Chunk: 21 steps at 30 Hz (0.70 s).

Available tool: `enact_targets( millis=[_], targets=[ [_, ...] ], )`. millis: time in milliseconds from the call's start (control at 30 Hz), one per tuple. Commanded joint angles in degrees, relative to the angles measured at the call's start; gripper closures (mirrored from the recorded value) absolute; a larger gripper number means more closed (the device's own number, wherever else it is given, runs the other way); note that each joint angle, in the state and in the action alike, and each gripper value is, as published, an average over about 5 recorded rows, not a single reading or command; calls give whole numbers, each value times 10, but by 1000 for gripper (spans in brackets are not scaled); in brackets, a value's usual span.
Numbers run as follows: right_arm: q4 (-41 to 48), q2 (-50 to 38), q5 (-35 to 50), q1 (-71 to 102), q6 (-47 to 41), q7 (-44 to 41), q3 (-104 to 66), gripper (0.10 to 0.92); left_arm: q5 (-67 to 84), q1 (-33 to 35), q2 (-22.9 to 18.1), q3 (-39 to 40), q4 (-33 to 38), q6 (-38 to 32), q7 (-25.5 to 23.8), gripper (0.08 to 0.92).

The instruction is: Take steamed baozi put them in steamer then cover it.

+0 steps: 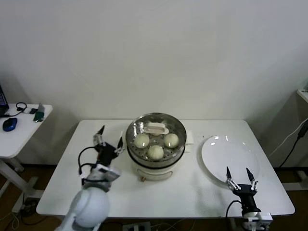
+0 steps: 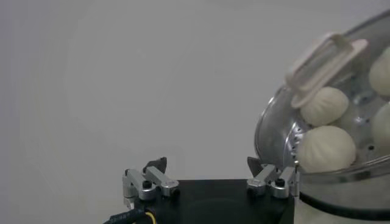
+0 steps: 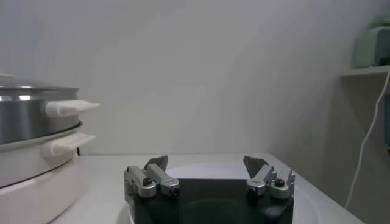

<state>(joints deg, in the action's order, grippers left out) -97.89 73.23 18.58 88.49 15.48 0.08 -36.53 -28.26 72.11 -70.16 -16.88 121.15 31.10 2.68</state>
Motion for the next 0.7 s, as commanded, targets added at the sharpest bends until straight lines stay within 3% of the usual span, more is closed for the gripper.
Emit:
enact_targets(
  millis=[33, 333, 700],
  targets=[
    [4, 0, -3, -2, 5, 1, 4, 203, 376, 156, -18, -222, -62, -336, 28, 177],
    [13, -4, -4, 1, 9, -12, 6, 203, 398, 167, -29, -189, -164, -445, 18, 177],
    [12, 0, -4, 5, 13, -13, 6, 202, 390, 166, -36, -167, -189, -467, 11, 177]
  ],
)
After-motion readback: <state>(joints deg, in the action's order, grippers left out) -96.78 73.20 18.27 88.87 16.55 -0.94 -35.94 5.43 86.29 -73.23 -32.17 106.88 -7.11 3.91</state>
